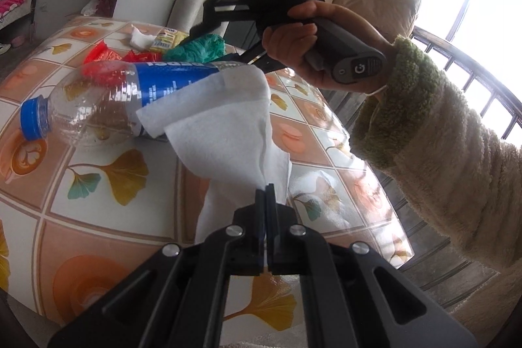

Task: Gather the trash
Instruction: 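Grasp the green plastic bag with the right tool while the left tool holds the tissue, then carry the tissue and green bag over the blue wastebasket and open both tools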

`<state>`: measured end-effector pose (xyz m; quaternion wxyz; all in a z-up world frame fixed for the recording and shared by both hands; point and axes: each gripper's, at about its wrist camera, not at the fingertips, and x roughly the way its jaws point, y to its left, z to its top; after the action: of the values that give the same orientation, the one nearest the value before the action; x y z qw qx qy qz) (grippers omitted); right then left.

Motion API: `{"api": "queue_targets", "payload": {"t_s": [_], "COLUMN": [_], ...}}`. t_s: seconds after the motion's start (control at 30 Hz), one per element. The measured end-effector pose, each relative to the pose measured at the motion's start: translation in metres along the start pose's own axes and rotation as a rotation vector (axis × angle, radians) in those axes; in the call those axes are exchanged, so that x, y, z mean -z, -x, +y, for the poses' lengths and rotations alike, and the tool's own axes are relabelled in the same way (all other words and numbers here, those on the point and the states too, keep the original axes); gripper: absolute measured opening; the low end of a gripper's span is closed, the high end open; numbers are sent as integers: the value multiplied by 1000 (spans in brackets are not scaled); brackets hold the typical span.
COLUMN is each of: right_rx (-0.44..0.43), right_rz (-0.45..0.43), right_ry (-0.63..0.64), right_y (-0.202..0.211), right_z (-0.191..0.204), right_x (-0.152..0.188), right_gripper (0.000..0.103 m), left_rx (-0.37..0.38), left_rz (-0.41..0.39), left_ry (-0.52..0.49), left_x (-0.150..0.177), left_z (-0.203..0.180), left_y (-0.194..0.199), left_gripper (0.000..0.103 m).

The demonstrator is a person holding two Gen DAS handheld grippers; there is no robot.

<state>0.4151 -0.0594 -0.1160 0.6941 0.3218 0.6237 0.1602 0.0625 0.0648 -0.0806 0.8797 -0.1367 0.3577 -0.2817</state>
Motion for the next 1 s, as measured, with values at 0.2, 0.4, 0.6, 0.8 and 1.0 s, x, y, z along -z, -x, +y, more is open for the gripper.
{"api": "queue_targets", "payload": {"t_s": [0.2,0.4,0.6,0.8,1.0], "right_rx": [-30,-67,-103,-104,-109], "right_rz": [-36,-87,-160,-262,-324], "right_ry": [-29,-35,-12,39,54], "right_y": [9,29,67,119,160], "right_z": [-12,-18,-23,-33,-53], "right_x": [2,4,17,45,84], "right_gripper": [33,31,31,30,31], "left_rx": [1,-3,-9,-16,-16], "left_rz": [-7,-17,-28,-58,-96], "left_ry": [-1,-11,-28,-69,-126], "left_x": [-1,-5,-11,-23,-40], "left_z": [1,-4,-15,-30,-49], "left_y": [2,6,7,11,17], "left_gripper": [0,0,0,0,0]}}
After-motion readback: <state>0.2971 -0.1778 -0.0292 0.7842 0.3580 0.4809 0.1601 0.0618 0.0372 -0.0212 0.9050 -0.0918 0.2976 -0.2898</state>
